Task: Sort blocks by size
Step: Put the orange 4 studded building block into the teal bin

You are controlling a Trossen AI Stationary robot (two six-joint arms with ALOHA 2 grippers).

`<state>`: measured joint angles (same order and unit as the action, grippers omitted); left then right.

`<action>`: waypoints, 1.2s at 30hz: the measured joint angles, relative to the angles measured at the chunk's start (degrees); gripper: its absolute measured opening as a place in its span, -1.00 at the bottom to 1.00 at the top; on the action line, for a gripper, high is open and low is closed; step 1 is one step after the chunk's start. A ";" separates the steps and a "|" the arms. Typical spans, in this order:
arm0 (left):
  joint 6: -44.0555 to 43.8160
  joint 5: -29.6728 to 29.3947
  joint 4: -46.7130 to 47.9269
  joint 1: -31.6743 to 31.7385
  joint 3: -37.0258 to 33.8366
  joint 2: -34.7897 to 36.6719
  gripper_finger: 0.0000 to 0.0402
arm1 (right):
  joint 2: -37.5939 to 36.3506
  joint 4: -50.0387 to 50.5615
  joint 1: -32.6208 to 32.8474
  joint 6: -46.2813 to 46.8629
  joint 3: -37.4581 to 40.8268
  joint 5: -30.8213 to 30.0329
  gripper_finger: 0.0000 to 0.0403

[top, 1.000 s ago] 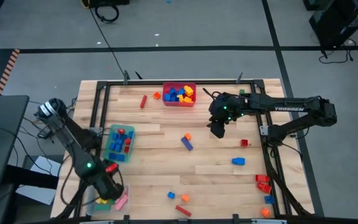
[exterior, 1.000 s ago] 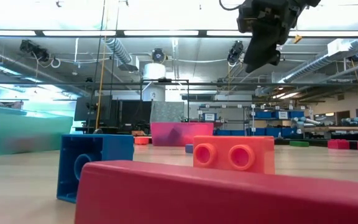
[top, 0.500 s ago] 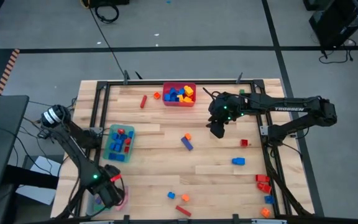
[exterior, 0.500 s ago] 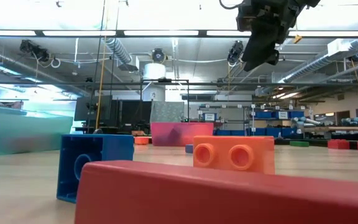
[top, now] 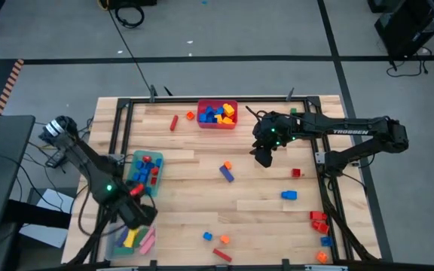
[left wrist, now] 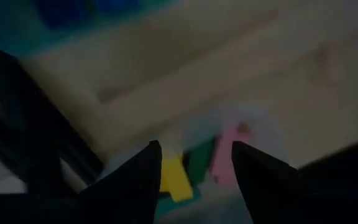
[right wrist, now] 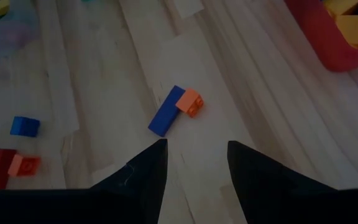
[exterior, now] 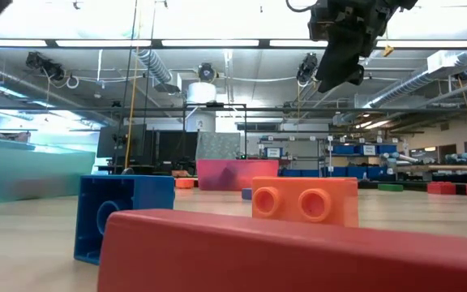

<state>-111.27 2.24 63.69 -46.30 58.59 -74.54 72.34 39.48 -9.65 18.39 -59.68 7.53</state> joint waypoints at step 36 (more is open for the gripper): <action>46.87 -11.15 9.66 1.82 0.00 2.97 0.01 | 27.48 -9.31 13.94 23.43 -10.72 -22.07 0.02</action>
<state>-64.40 -8.92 73.35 -44.47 58.59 -71.57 99.81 30.18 4.29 41.83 -70.40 -14.54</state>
